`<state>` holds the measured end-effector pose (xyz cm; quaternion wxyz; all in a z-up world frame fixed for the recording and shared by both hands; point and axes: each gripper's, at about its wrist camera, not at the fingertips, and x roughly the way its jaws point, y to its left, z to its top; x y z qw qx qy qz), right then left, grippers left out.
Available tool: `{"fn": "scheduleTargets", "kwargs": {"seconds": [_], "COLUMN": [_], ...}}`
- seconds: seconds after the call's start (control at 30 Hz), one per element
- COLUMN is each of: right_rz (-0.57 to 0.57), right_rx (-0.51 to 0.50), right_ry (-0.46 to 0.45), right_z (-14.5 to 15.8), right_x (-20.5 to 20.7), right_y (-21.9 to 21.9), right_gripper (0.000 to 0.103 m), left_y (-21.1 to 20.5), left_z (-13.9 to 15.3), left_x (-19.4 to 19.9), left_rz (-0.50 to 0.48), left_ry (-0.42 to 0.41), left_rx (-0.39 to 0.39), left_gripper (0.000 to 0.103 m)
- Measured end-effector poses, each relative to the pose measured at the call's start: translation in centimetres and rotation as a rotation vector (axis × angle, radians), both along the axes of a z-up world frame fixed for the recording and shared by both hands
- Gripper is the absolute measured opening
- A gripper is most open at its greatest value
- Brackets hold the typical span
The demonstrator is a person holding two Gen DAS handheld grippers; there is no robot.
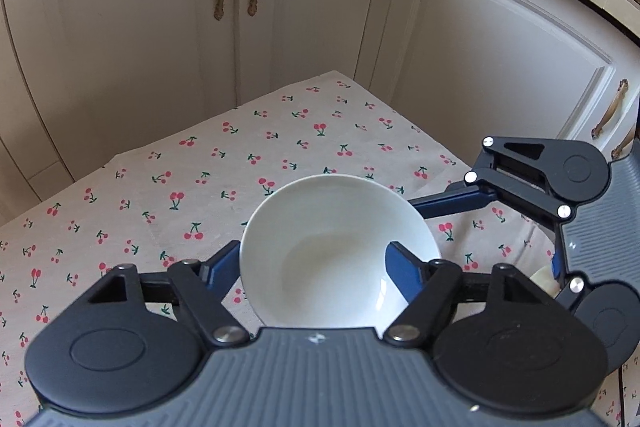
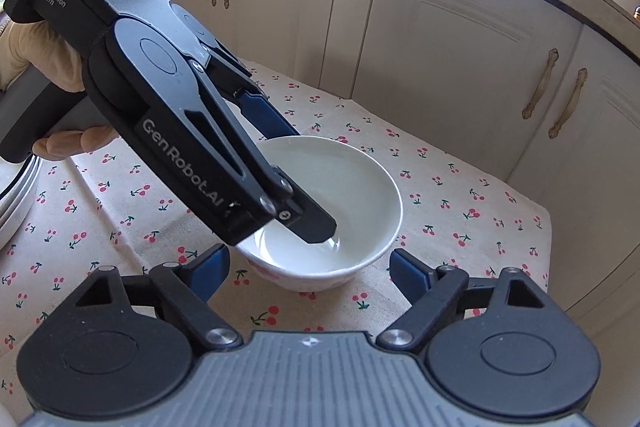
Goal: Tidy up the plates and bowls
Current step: 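Close the left tool on the rim of the pink-flowered bowl, then lift and carry the bowl with the left tool to the bowl stack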
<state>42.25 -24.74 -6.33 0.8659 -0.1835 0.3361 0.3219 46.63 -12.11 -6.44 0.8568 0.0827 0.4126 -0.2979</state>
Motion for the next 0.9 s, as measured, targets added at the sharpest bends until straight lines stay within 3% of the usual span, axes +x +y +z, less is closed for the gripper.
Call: {"fn": "scheduleTargets", "kwargs": {"seconds": [0.9], "right_rz": [-0.029], "right_rx": [0.009], "right_ry": [0.027], "right_z": [0.75], "right_x": [-0.11], "right_y": [0.34], "right_gripper": [0.087], "left_y": [-0.18], "left_z": [0.13], "left_x": [-0.33], "left_rz": [-0.011], "left_ry": [0.021], "left_rx": [-0.008], "left_gripper": [0.074]}}
